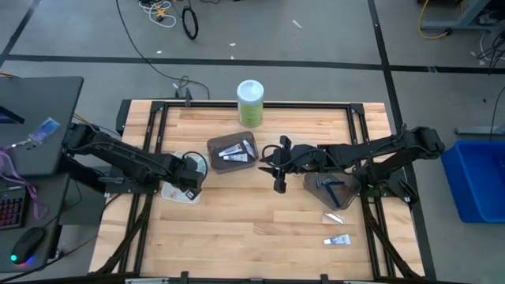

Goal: Pick & Place Travel size toiletries
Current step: Put the green toothbrush into the white bin, then put the toothpaste into the left black bin

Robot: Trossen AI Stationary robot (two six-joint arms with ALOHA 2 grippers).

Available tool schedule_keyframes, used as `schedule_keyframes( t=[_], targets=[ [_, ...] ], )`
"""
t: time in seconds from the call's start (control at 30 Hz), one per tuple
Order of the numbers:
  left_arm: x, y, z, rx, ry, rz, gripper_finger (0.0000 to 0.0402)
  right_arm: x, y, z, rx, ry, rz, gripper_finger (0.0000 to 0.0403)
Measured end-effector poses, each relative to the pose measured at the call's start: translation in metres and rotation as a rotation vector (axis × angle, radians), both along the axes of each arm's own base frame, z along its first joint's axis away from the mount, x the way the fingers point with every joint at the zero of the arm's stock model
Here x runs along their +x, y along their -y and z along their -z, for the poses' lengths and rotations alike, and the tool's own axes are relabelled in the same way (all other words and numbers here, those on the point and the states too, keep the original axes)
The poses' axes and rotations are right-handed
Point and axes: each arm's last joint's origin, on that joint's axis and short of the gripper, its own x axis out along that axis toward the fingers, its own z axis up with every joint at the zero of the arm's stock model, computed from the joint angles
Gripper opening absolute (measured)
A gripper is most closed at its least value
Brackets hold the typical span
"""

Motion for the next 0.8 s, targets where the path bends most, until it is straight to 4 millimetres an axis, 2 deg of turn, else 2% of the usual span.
schedule_keyframes(
  t=[0.13,0.2,0.47,0.57,0.7,0.8],
  targets=[
    [-0.002,0.007,0.000,-0.204,-0.050,-0.003,0.0122,-0.001,0.000,0.002,0.002,-0.017,0.002,0.0126],
    [-0.003,0.010,0.000,-0.236,-0.060,0.025,0.0132,-0.001,0.000,0.002,0.020,-0.025,0.011,0.0126],
    [-0.003,0.010,0.000,-0.196,-0.059,0.135,0.0140,-0.001,0.000,0.003,0.079,-0.018,0.041,0.0126],
    [-0.004,0.012,-0.006,-0.169,-0.078,0.150,0.0136,-0.001,0.000,0.003,0.080,-0.019,0.040,0.0124],
    [-0.006,0.021,-0.024,-0.126,-0.106,0.174,0.0132,-0.002,-0.001,0.004,0.079,-0.037,0.035,0.0123],
    [-0.003,0.030,-0.044,-0.024,-0.049,0.201,0.0130,-0.004,-0.002,0.007,0.114,-0.074,0.026,0.0124]
  ],
)
